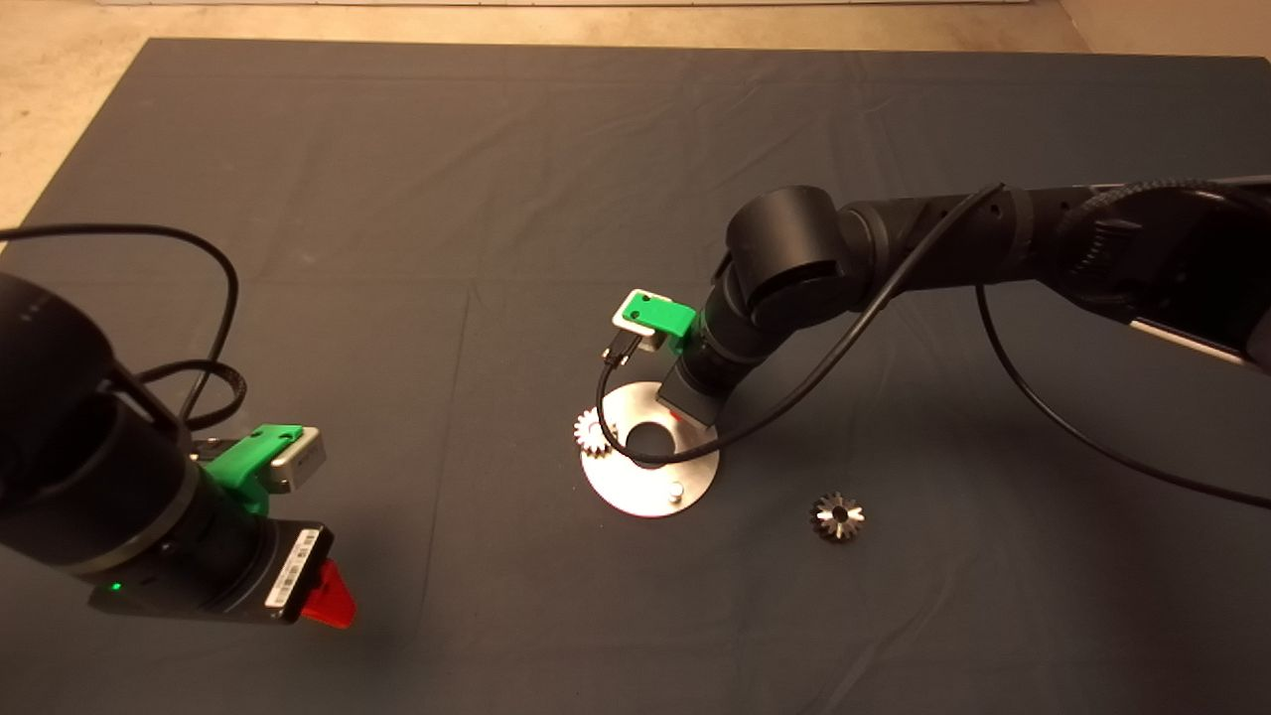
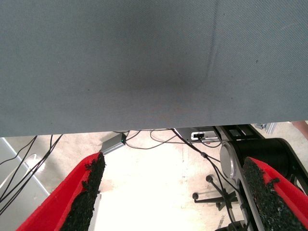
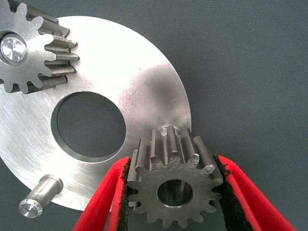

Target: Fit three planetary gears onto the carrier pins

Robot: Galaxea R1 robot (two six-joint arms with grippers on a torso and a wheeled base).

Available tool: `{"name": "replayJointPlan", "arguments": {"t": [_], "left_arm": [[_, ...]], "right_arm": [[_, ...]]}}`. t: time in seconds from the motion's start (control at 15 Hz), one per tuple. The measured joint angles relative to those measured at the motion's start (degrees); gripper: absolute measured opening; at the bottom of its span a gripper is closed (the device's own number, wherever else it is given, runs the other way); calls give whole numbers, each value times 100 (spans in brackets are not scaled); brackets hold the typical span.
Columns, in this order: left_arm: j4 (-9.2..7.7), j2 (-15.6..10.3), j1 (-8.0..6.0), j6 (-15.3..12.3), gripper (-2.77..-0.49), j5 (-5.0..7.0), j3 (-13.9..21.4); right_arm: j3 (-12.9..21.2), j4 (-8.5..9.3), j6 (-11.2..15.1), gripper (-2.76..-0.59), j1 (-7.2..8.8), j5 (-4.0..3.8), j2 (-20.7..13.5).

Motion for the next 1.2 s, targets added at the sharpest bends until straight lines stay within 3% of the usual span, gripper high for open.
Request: {"name": "replayJointPlan", "arguments": {"t": [1.2], "left_arm": [[-7, 0, 1, -104, -122, 0, 38]], "right_arm": [[0, -1, 39, -229, 2, 37, -3]]}}
